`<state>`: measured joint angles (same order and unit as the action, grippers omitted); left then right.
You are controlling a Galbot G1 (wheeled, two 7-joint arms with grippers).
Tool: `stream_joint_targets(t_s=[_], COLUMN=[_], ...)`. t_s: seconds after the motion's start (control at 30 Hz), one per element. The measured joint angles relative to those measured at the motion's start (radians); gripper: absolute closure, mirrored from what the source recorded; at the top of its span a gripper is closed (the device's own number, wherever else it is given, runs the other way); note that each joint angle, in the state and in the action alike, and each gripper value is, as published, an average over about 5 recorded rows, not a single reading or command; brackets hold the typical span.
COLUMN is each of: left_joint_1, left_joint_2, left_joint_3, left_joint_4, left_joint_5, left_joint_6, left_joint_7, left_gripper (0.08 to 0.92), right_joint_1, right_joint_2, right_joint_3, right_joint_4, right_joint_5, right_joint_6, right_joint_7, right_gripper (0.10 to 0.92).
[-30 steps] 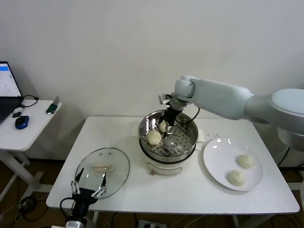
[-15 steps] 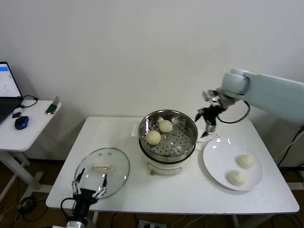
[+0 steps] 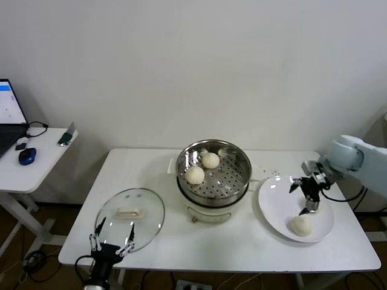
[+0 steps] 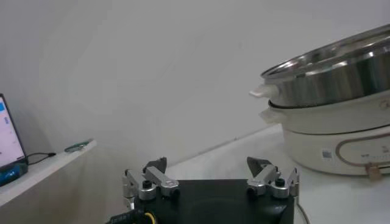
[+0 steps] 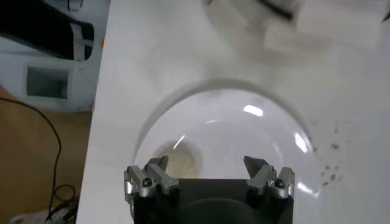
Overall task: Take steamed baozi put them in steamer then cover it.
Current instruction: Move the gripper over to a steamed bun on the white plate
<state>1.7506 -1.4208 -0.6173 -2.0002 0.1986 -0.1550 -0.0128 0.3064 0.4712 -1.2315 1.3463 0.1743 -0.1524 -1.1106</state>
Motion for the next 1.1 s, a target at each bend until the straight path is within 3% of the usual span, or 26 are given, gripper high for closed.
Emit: stream_joint_targets(t_s=[0.33,0.9,1.1], left_joint_1=[0.005,0.002,0.0], left_joint_2=[-0.006,-0.007,-0.007], left_joint_3=[-0.003,-0.007,-0.008], left_joint_4=[0.009,0.021,0.022], left_joint_5=[0.01,0.013,0.014], left_joint_6=[-0.001,0.0,0.002], left_joint_7=[-0.001,-0.001,-0.002], left_gripper=[0.177,0.177,0.177], right_joint_1=[-0.165,-0.245,-0.245], right_joint_2=[0.0,0.084,0.1], right_joint_3=[0.111,0.162,0.163], right_joint_4=[-0.049,-0.129,-0.145], right_joint_5=[-0.103,-0.15,-0.156], right_joint_6=[0.015,0.029,0.035], right_joint_7=[0.003,-0.002,-0.01], right_gripper=[0.203,0.203,0.271])
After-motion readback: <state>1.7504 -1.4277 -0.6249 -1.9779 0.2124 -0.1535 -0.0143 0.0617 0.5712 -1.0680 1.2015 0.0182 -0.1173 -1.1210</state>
